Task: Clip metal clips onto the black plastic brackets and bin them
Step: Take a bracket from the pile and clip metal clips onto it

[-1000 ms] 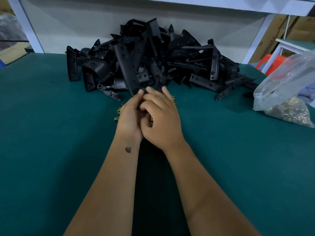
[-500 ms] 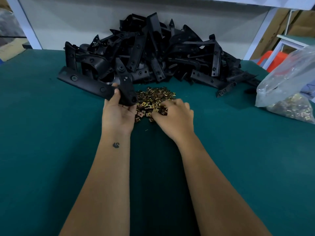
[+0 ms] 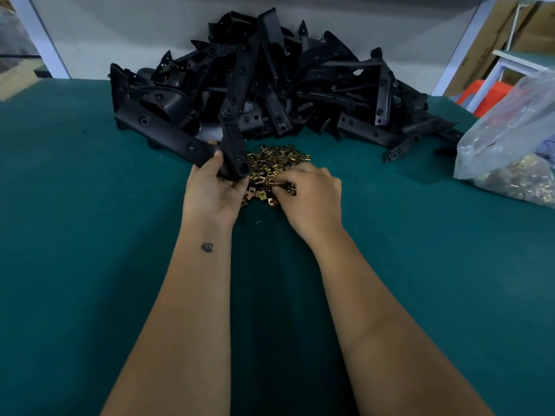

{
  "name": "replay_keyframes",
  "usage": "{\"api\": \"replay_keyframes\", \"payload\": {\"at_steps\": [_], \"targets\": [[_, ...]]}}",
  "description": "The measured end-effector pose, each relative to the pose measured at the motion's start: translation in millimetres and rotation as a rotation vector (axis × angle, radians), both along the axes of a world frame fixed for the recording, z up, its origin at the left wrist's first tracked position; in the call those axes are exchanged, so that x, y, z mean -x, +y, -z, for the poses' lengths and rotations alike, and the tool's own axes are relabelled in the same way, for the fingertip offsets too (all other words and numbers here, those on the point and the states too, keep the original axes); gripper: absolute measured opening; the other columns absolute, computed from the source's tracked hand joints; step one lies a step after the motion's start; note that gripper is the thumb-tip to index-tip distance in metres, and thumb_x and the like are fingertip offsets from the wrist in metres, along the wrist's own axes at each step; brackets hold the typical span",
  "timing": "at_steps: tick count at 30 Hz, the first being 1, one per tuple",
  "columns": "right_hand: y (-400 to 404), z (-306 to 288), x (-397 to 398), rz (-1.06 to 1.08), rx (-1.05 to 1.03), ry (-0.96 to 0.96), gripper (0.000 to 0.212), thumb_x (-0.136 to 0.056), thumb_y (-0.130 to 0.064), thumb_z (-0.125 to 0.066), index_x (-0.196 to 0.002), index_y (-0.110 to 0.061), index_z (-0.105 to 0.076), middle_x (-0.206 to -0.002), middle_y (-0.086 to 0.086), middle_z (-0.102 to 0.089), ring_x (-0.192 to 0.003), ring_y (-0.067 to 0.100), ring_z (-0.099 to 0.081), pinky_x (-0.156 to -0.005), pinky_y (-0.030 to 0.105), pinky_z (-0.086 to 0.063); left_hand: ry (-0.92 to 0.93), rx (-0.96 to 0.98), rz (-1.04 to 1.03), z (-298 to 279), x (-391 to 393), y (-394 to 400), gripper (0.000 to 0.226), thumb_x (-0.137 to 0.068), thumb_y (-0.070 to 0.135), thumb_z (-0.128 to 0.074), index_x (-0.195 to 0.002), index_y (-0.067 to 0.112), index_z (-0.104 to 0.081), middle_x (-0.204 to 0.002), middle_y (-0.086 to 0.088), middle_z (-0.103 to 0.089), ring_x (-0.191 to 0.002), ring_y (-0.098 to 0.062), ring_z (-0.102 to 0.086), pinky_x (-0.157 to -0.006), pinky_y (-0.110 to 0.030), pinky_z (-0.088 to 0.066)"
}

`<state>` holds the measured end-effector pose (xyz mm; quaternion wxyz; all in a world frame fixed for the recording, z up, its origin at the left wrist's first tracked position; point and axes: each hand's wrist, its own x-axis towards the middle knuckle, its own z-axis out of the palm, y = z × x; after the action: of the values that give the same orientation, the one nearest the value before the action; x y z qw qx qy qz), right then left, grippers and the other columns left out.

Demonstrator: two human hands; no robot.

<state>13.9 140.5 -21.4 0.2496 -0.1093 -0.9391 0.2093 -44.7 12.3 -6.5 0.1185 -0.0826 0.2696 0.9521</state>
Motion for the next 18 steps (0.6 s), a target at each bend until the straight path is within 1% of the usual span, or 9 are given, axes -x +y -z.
{"api": "replay_keyframes", "payload": {"at_steps": [4, 6, 8, 9, 10, 11, 13, 15, 18], "targets": [[1, 0, 0, 0.007, 0.09, 0.049, 0.02, -0.095, -0.034, -0.061, -0.11, -0.032, -0.074, -0.114, -0.012, -0.065, -0.111, 0.016, -0.048, -0.078, 0.024, -0.014, -0.001, 0.024, 0.028, 0, -2, 2, 0.02, -0.1, 0.005, -0.051, -0.12, 0.009, -0.051, -0.105, -0.01, -0.066, -0.089, -0.019, -0.065, -0.063, -0.029, -0.058], [3, 0, 0, 0.019, 0.181, 0.081, 0.02, -0.096, -0.03, -0.06, -0.111, -0.031, -0.074, -0.112, -0.012, -0.067, -0.11, 0.014, -0.05, -0.083, 0.023, -0.019, 0.002, 0.03, 0.038, 0, -3, 3, 0.018, -0.1, 0.005, -0.051, -0.118, 0.009, -0.052, -0.099, -0.008, -0.067, -0.086, -0.018, -0.066, -0.062, -0.028, -0.058], [3, -3, -1, 0.002, 0.404, 0.142, 0.021, -0.096, -0.023, -0.061, -0.111, -0.025, -0.075, -0.107, -0.015, -0.069, -0.104, 0.006, -0.057, -0.095, 0.023, -0.035, 0.006, 0.023, 0.036, -1, -3, 3, 0.017, -0.099, 0.004, -0.053, -0.115, 0.008, -0.052, -0.094, -0.007, -0.068, -0.083, -0.017, -0.066, -0.062, -0.027, -0.057], [3, -6, -1, -0.006, 0.548, 0.176, 0.021, -0.095, -0.019, -0.062, -0.111, -0.021, -0.075, -0.101, -0.018, -0.068, -0.098, -0.001, -0.059, -0.092, 0.015, -0.042, 0.011, 0.02, 0.036, -1, -3, 3, 0.016, -0.098, 0.004, -0.054, -0.113, 0.008, -0.053, -0.093, -0.007, -0.068, -0.083, -0.017, -0.066, -0.062, -0.027, -0.057], [3, -8, -2, -0.011, 0.679, 0.204, 0.02, -0.094, -0.016, -0.063, -0.11, -0.02, -0.075, -0.097, -0.022, -0.067, -0.093, -0.006, -0.061, -0.086, 0.007, -0.044, 0.02, 0.021, 0.039, -1, -4, 3, 0.014, -0.098, 0.003, -0.055, -0.111, 0.007, -0.053, -0.094, -0.008, -0.069, -0.083, -0.017, -0.066, -0.063, -0.027, -0.057], [3, -9, -2, -0.016, 0.793, 0.227, 0.02, -0.093, -0.014, -0.064, -0.11, -0.018, -0.074, -0.095, -0.021, -0.067, -0.092, -0.007, -0.063, -0.084, 0.005, -0.045, 0.03, 0.028, 0.045, -1, -4, 3, 0.013, -0.097, 0.004, -0.056, -0.109, 0.007, -0.053, -0.095, -0.009, -0.069, -0.084, -0.018, -0.066, -0.064, -0.027, -0.057], [3, -10, -1, -0.04, 0.985, 0.269, 0.02, -0.092, -0.009, -0.066, -0.109, -0.016, -0.074, -0.099, -0.012, -0.073, -0.096, -0.001, -0.067, -0.088, 0.011, -0.05, 0.051, 0.057, 0.062, -2, -5, 4, 0.012, -0.096, 0.005, -0.059, -0.108, 0.008, -0.055, -0.098, -0.009, -0.069, -0.088, -0.018, -0.067, -0.068, -0.028, -0.058], [2, -12, -1, -0.08, 1.092, 0.316, 0.02, -0.09, -0.003, -0.066, -0.104, -0.014, -0.074, -0.101, -0.001, -0.075, -0.098, 0.008, -0.07, -0.087, 0.018, -0.054, 0.073, 0.088, 0.082, -2, -6, 6, 0.016, -0.095, 0.006, -0.061, -0.109, 0.008, -0.057, -0.101, -0.008, -0.069, -0.092, -0.018, -0.067, -0.075, -0.03, -0.06], [2, -15, -3, -0.139, 1.11, 0.366, 0.022, -0.088, 0.001, -0.068, -0.094, -0.019, -0.074, -0.093, -0.001, -0.076, -0.092, 0.008, -0.071, -0.077, 0.013, -0.051, 0.121, 0.118, 0.123, -2, -10, 8, 0.018, -0.092, 0.006, -0.064, -0.108, 0.009, -0.056, -0.097, -0.006, -0.069, -0.091, -0.018, -0.068, -0.074, -0.028, -0.058]]}}
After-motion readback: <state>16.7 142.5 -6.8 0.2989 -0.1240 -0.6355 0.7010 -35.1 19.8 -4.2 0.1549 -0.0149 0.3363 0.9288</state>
